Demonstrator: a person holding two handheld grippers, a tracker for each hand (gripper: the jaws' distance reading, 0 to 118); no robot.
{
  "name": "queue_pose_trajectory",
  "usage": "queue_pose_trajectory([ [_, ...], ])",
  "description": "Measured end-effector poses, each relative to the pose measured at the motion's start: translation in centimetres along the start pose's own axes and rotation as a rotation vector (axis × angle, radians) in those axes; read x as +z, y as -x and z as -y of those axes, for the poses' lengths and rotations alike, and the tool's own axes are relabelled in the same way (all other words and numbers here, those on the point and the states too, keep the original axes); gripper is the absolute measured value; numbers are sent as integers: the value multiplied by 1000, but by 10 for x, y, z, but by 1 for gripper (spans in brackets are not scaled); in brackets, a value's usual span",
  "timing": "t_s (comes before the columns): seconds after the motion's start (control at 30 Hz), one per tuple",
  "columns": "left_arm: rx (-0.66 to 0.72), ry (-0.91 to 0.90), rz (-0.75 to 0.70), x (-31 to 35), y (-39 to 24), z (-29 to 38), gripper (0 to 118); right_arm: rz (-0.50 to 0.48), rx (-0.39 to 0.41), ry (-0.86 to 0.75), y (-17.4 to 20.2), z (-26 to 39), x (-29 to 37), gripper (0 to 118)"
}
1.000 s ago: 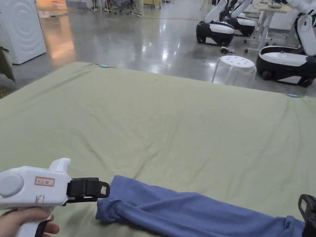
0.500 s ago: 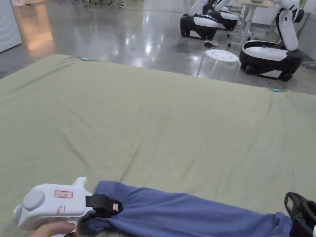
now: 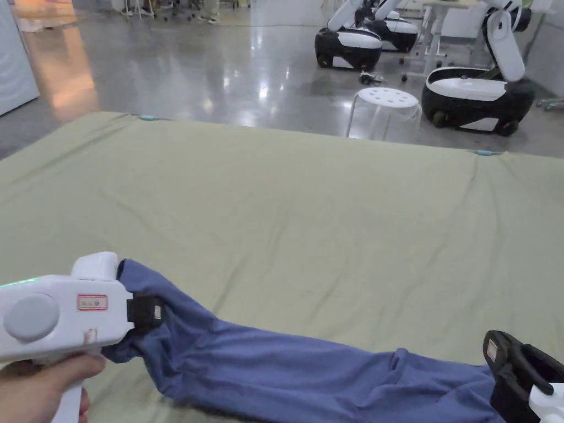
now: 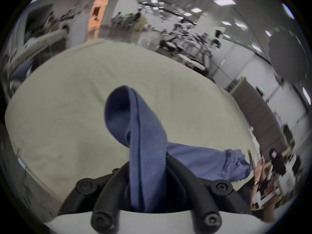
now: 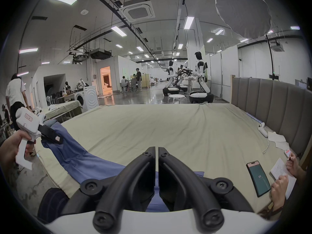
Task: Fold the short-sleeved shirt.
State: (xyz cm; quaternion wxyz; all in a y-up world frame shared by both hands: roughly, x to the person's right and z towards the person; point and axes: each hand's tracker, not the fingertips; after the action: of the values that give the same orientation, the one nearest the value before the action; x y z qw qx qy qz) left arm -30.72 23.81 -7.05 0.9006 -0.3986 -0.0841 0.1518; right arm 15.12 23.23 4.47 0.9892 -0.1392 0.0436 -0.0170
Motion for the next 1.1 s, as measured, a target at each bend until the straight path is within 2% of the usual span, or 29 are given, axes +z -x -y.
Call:
queue_pose_trajectory([
  [0.13, -168, 38, 13, -41, -91, 31, 7, 1, -11, -11, -5, 1, 6, 5],
  [0.23, -319, 109, -56, -95, -141, 67, 7, 14, 10, -25, -9, 4, 13, 5],
  [0.27, -333, 133, -86, -123, -143, 79, 10, 25, 16, -27, -12, 5, 14, 5],
  [0.3, -308, 135, -103, -139, -147, 86, 20, 27, 13, -27, -15, 6, 15, 5],
  [0.37, -265, 158, -99, -157, -142, 90, 53, 36, 3, -26, -19, 7, 17, 5],
  [0.4, -242, 183, -53, -157, -141, 91, 60, 37, -3, -28, -21, 7, 19, 5],
  [0.53, -146, 90, 70, -111, -136, 66, 69, 26, -37, -19, -28, 2, 21, 5],
  [0.63, -87, -10, 201, -76, -111, 49, 69, 30, -37, -19, -30, 2, 22, 5],
  [0.7, -3, -60, 122, -59, -94, 49, 69, 31, -46, -18, -32, 5, 23, 5],
  [0.73, 49, -70, 80, -61, -84, 49, 68, 31, -51, -12, -33, 8, 22, 5],
  [0.77, 105, -77, 61, -67, -74, 51, 59, 31, -57, -5, -33, 10, 20, 5],
  [0.8, 154, -54, 59, -75, -72, 57, 38, 31, -62, 3, -34, 13, 19, 5],
  [0.83, 165, -8, 79, -85, -72, 61, 8, 31, -63, 10, -34, 15, 19, 5],
  [0.9, 79, 114, 168, -108, -91, 81, 6, 30, -62, 22, -33, 17, 19, 5],
  [0.97, 23, 175, 196, -124, -121, 100, 6, 33, -56, 34, -33, 18, 18, 5],
  [1.07, 5, 192, 275, -134, -157, 119, 6, 46, -39, 40, -33, 18, 16, 5],
  [1.1, -27, 177, 247, -134, -164, 122, 6, 49, -32, 39, -33, 18, 16, 5],
])
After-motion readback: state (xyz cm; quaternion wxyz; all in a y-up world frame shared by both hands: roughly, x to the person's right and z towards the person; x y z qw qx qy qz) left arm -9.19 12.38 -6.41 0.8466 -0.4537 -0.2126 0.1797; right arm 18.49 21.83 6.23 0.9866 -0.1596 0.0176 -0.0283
